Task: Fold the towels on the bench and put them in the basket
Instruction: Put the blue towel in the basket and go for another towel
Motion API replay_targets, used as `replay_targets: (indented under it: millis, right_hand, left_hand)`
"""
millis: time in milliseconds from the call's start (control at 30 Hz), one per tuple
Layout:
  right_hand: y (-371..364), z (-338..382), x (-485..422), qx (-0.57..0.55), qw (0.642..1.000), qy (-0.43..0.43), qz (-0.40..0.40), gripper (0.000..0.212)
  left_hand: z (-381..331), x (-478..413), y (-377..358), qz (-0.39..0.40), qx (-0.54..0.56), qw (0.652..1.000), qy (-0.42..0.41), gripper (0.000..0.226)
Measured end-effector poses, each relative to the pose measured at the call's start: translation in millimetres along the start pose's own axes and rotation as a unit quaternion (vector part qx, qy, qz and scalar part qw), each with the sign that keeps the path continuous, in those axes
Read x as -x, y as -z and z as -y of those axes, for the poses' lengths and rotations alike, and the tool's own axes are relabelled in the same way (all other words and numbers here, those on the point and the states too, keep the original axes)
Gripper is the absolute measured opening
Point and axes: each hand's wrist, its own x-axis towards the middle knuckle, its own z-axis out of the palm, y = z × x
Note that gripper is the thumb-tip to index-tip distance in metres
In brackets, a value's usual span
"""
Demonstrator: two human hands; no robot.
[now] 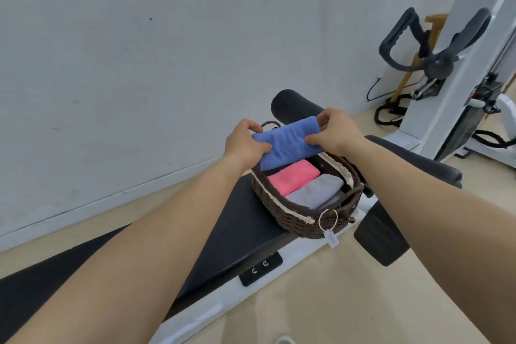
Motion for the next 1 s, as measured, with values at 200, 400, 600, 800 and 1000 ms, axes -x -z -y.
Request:
replay_targets:
  millis: [200,400,600,800,1000]
  right_hand:
    - [-32,-6,-61,0.137,0.989,0.05,-0.006,0.029]
    - [-71,-7,-94,0.241,0.965,0.089,0.047,0.022]
    - [-95,-14,-103,0.287,0.95,0.091,0.079,0.023]
    - [-113,-24,-97,0.281,0.95,0.112,0.078,0.019]
    - [-120,-24,-92,0.383,0.91,0.133,0.09,0.017]
  left_hand:
    - [11,-60,-42,-0.029,-0.186,0.981,-0.048,0.028]
    - [31,-89,-58,-0.018,-0.4,0.908,-0.126,0.022]
    - [32,-92,-62,0.019,-0.503,0.848,-0.165,0.027]
    - [29,-89,-62,0.041,-0.55,0.816,-0.175,0.03]
    - [34,-90,-62,0.071,-0.587,0.783,-0.196,0.023]
